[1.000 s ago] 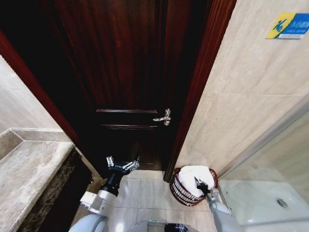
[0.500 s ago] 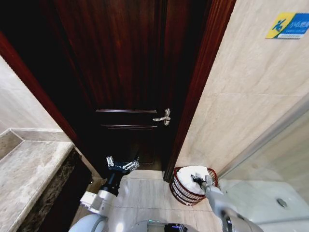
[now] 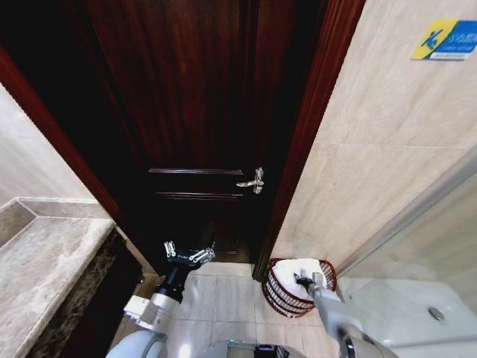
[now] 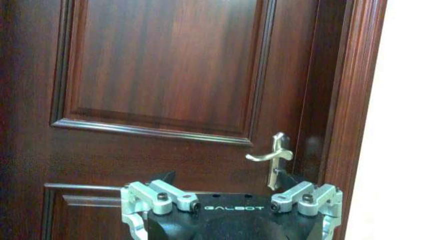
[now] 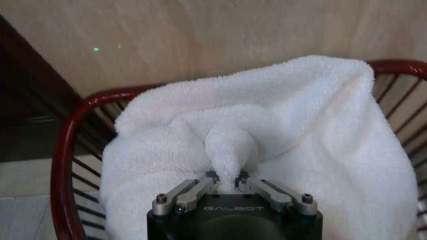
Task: Discard the used towel into the hamper.
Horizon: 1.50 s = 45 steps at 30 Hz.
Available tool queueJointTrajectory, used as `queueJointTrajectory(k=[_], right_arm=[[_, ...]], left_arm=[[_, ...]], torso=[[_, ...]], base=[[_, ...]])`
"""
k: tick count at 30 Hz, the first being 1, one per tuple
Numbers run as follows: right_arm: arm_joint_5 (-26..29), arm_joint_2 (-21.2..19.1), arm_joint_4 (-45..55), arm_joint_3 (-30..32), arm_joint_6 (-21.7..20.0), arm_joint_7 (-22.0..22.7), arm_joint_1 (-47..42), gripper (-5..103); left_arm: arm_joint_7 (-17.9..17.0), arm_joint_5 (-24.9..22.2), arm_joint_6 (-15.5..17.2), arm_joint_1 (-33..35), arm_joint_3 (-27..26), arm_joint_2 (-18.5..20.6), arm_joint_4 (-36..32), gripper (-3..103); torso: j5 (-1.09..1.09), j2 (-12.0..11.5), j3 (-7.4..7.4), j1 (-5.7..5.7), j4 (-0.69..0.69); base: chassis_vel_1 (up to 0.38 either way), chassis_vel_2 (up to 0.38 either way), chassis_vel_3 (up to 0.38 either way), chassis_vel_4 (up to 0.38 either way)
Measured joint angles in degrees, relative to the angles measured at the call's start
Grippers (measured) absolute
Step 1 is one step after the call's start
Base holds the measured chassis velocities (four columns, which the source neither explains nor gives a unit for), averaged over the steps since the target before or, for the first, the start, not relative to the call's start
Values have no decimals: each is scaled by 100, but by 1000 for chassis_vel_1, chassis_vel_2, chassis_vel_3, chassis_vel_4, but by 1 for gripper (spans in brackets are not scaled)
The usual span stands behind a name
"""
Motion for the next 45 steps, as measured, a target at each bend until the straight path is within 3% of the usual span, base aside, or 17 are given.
queueJointTrajectory(k=[19, 22, 32, 34, 36, 39, 40, 44, 45], right_arm=[[22, -34, -286, 66, -186, 132, -175, 9], [556, -55, -400, 100, -415, 151, -128, 9], [921, -84, -270, 23, -562, 154, -186, 9], [1111, -118, 182, -65, -578, 236, -331, 7], [1060, -154, 343, -94, -500, 173, -425, 10], [415, -288, 767, -107, 132, -287, -923, 26], [415, -288, 767, -107, 132, -287, -923, 26], [545, -339, 2434, -161, 186, -603, -2004, 48], [545, -339, 2434, -161, 186, -603, -2004, 48]], left_arm=[[0, 0, 0, 0, 0, 0, 0, 100], [0, 0, 0, 0, 0, 0, 0, 100], [0, 0, 0, 0, 0, 0, 0, 100], [0, 0, 0, 0, 0, 0, 0, 100], [0, 0, 0, 0, 0, 0, 0, 100], [0, 0, 0, 0, 0, 0, 0, 100], [0, 0, 0, 0, 0, 0, 0, 100], [1, 0, 0, 0, 0, 1, 0, 100], [1, 0, 0, 0, 0, 1, 0, 100]], torso=[[-1, 0, 0, -2, 0], [0, 0, 0, -2, 0], [4, 0, 1, 1, -1], [2, 0, 1, 1, 1], [0, 0, 1, 1, 1], [3, 0, 1, 1, -1], [3, 0, 1, 1, -1], [-1, 0, 0, 0, -1], [-1, 0, 0, 0, -1]], base=[[-34, 30, 31, -35], [0, 0, 0, 0], [0, 0, 0, 0], [0, 0, 0, 0], [0, 0, 0, 0], [0, 0, 0, 0], [0, 0, 0, 0], [0, 0, 0, 0], [0, 0, 0, 0]])
